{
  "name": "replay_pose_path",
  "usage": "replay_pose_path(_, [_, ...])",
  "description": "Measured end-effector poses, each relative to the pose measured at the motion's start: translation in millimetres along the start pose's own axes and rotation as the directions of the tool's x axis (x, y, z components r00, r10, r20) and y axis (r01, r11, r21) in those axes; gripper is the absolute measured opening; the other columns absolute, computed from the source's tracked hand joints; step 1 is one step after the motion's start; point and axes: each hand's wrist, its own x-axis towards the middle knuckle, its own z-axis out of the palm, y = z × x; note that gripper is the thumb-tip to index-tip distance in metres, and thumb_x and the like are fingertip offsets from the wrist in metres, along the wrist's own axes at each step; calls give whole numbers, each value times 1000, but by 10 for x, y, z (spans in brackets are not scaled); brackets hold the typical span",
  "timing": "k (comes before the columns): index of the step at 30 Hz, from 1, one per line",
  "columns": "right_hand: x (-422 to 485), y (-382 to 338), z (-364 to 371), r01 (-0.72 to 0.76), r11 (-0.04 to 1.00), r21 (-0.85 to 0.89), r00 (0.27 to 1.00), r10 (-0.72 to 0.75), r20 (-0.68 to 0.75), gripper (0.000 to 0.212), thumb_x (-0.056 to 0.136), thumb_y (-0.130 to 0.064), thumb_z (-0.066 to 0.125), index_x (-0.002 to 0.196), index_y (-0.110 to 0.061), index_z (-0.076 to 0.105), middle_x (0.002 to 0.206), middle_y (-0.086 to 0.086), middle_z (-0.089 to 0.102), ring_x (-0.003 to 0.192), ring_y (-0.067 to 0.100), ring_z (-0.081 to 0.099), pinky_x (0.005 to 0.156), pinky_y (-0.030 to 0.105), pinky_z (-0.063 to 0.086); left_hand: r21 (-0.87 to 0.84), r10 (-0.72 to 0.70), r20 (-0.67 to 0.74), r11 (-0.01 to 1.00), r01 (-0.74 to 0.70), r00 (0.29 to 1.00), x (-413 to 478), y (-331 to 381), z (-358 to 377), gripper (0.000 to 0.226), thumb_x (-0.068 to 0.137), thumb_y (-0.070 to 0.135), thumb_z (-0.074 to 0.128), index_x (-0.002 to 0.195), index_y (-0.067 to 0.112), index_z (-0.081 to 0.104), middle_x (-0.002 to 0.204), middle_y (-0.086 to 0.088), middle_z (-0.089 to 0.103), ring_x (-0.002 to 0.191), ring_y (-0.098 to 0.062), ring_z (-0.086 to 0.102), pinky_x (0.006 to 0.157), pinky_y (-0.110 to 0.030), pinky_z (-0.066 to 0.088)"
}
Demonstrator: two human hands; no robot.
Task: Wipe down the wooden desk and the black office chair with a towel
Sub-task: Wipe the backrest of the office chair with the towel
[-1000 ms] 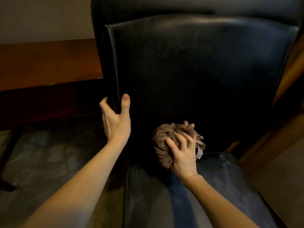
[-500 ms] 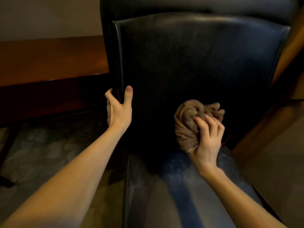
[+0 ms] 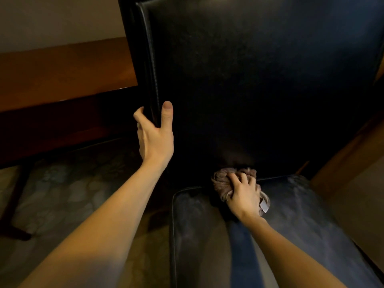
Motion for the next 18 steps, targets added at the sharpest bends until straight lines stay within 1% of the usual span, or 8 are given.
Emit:
replay_pose_path(2, [-9, -9, -131, -6, 1000, 12, 998, 6, 62, 63, 92, -38, 59, 152, -31, 41, 150, 2, 42, 138, 36, 30, 114, 54, 32, 20, -6, 9, 1000, 6, 1000, -15, 27, -28, 105, 69, 96, 25, 151, 32, 19, 151, -1, 43, 133, -26, 45, 95, -38, 34])
replay_pose_path(4, [-86, 21, -319, 19, 999, 40, 998, -21, 57, 66, 89, -41, 60, 152, -30, 44, 152, 0, 44, 142, 34, 31, 112, 52, 35, 26, -8, 19, 1000, 7, 1000, -41, 62, -83, 104, 69, 97, 26, 152, 33, 17, 153, -2, 42, 135, -28, 45, 96, -39, 35])
replay_pose_path(7, [-350, 50, -585, 150, 986, 68, 987, -145, -73, 68, 76, -38, 65, 142, -24, 58, 139, 6, 58, 131, 39, 47, 100, 53, 46, 29, -57, 76, 998, 55, 995, -98, 63, -242, 104, 70, 97, 27, 153, 37, 13, 158, -5, 36, 139, -32, 41, 107, -46, 37])
replay_pose_path(9, [-478, -1, -812, 277, 958, 79, 950, -261, -172, 65, 72, -33, 71, 135, -17, 64, 130, 9, 64, 120, 39, 55, 93, 53, 51, -5, -106, 147, 994, 108, 983, -138, 95, -406, 100, 75, 97, 25, 154, 37, 12, 160, -5, 33, 142, -31, 39, 109, -46, 35])
replay_pose_path(11, [-549, -206, -1144, 391, 916, 86, 878, -343, -334, 61, 74, -30, 76, 131, -14, 66, 127, 9, 64, 114, 36, 56, 89, 53, 52, -61, -143, 186, 986, 156, 972, -188, 154, -601, 88, 87, 86, 20, 154, 30, 18, 155, 1, 37, 139, -22, 39, 104, -39, 33])
replay_pose_path(14, [-646, -741, -1676, 522, 846, 113, 730, -374, -571, 53, 82, -32, 72, 131, -12, 66, 127, 12, 62, 116, 37, 54, 94, 50, 47, -138, -208, 209, 961, 240, 956, -321, 183, -919, 68, 101, 68, 16, 154, 26, 26, 129, 19, 41, 123, -7, 32, 98, -32, 24])
replay_pose_path(16, [-743, -1158, -2025, 597, 796, 99, 643, -401, -652, 53, 84, -39, 66, 132, -15, 64, 129, 14, 61, 119, 39, 52, 99, 48, 43, -174, -207, 213, 954, 246, 955, -471, 157, -1127, 61, 103, 65, 17, 149, 28, 33, 112, 27, 43, 123, -7, 39, 97, -30, 27])
replay_pose_path(18, [-832, -1542, -2276, 630, 775, 50, 585, -432, -686, 56, 81, -39, 67, 134, -22, 58, 132, 14, 59, 122, 40, 50, 102, 49, 42, -205, -224, 212, 942, 267, 951, -630, 84, -1336, 54, 105, 63, 19, 145, 31, 37, 115, 28, 45, 129, -9, 42, 98, -29, 29])
